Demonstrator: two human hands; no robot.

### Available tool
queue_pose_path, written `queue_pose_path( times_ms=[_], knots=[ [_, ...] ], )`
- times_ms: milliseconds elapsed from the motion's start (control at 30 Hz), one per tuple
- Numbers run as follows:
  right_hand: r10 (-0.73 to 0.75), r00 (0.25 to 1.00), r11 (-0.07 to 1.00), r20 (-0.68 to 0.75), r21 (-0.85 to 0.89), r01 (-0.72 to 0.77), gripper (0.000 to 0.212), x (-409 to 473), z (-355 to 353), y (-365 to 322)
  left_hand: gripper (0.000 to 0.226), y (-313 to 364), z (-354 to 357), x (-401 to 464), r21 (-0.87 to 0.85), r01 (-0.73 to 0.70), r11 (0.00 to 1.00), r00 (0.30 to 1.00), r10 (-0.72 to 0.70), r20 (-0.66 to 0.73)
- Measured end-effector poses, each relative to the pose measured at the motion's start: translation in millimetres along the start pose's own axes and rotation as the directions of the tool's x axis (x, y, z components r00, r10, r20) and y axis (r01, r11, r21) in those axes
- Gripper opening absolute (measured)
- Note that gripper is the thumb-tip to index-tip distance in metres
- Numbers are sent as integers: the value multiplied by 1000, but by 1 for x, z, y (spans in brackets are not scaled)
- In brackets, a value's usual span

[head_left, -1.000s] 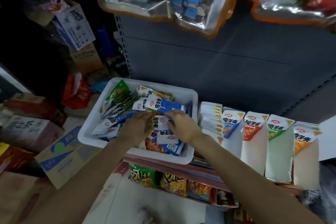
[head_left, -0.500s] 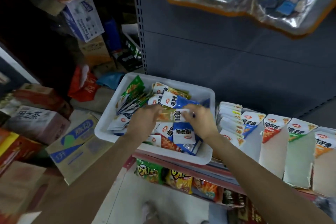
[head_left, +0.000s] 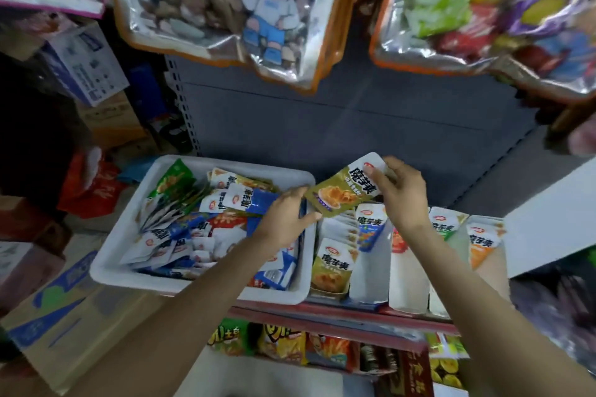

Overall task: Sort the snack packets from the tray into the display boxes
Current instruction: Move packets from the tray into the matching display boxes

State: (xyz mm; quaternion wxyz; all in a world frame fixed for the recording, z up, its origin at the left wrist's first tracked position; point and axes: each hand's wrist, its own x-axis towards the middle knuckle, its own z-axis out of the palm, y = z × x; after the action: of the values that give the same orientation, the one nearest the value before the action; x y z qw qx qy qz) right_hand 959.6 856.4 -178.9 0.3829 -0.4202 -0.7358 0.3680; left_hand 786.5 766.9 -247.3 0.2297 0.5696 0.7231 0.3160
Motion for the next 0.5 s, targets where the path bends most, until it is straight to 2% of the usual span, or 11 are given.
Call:
queue_pose_path(
  times_ms=[67, 133, 367, 500],
  knots=[
    [-49, 998, 997, -50, -64, 46, 27, 0, -12, 4, 65, 5, 11, 4, 40, 36, 999, 995, -40, 94],
    [-86, 992, 992, -87, -103, 77, 34, 0, -22, 7, 64, 9, 18, 5, 54, 53, 997, 990, -60, 129],
    [-117, 992, 974, -53, -200, 104, 26, 4, -33, 16, 52, 14, 25, 0, 162, 38, 986, 992, -57, 116],
    [-150, 988, 967, 42, -201, 155, 23, 5, -30, 12, 28, 15, 23, -4, 106, 6, 994, 999, -11, 49]
  ],
)
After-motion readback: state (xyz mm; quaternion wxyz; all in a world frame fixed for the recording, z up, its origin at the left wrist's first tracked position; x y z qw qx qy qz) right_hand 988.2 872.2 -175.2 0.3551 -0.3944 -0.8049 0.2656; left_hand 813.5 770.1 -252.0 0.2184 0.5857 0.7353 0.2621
